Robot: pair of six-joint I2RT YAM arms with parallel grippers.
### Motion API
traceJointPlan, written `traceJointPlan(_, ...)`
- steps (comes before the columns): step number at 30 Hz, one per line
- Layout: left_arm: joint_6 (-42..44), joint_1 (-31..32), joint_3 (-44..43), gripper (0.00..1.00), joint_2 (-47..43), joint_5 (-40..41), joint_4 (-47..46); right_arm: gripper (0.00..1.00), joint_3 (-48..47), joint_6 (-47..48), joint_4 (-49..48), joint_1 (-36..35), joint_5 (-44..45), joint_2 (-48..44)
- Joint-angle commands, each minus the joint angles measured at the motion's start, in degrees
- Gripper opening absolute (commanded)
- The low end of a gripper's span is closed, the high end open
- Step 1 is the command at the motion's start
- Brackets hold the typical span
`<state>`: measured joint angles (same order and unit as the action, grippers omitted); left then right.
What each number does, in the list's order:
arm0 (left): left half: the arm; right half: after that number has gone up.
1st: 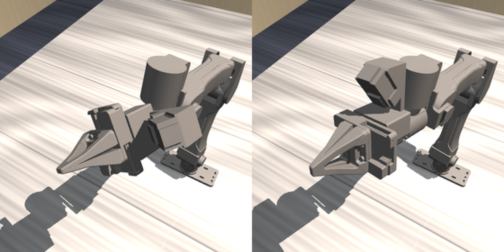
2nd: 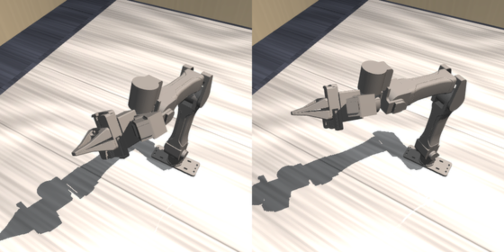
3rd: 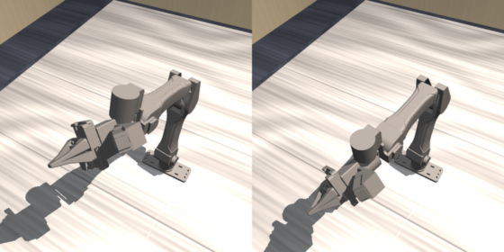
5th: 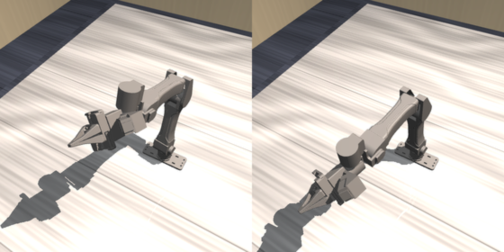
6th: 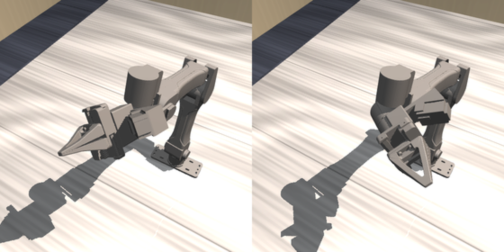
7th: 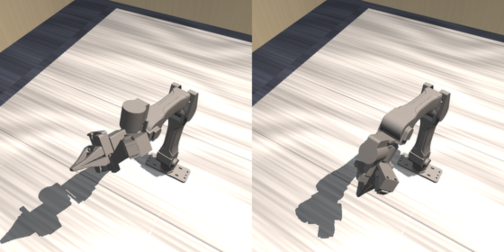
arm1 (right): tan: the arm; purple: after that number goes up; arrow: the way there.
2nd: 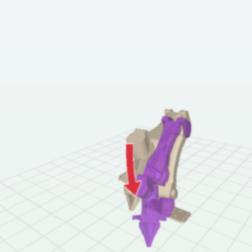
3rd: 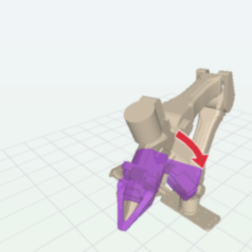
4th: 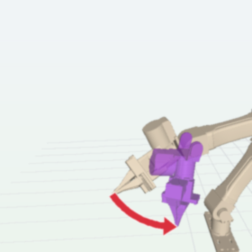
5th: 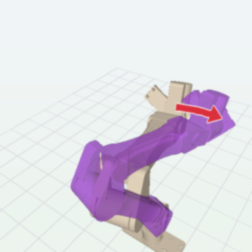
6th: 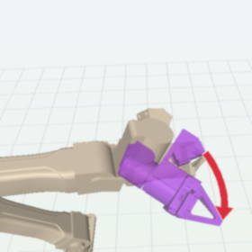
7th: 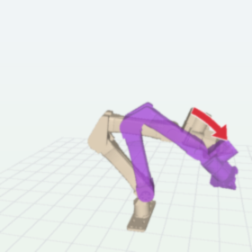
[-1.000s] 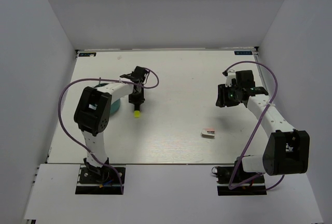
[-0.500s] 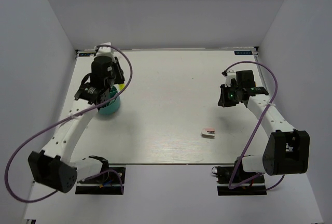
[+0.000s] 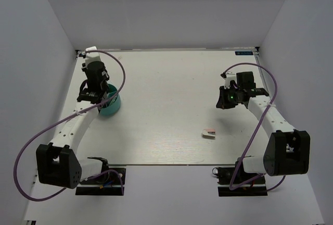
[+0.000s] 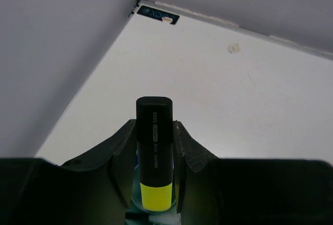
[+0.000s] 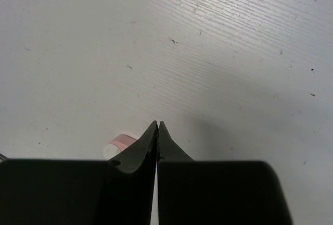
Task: Sort the stationery into containers
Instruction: Place the pen in the storage box.
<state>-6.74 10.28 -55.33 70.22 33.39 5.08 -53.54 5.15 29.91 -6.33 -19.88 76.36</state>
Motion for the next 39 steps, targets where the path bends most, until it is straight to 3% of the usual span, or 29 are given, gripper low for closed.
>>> traceJointPlan(1,2.7,-1.14,-2.85,0.01,1.24,2.82,-8.76,0.0,0.19,1.0,-0.91,0.18,-1.39,0.54)
traceJointPlan(14,6.3,-2.55,0.04,0.01,10.2,4.67,-20.64,0.0,0.01,1.27,-0.82,0.26,-0.25,2.31)
traceJointPlan(39,5.16,-3.16,9.8,0.01,10.03,3.79,-26.44,0.0,0.01,1.01,-0.82,0.96,0.1,2.66)
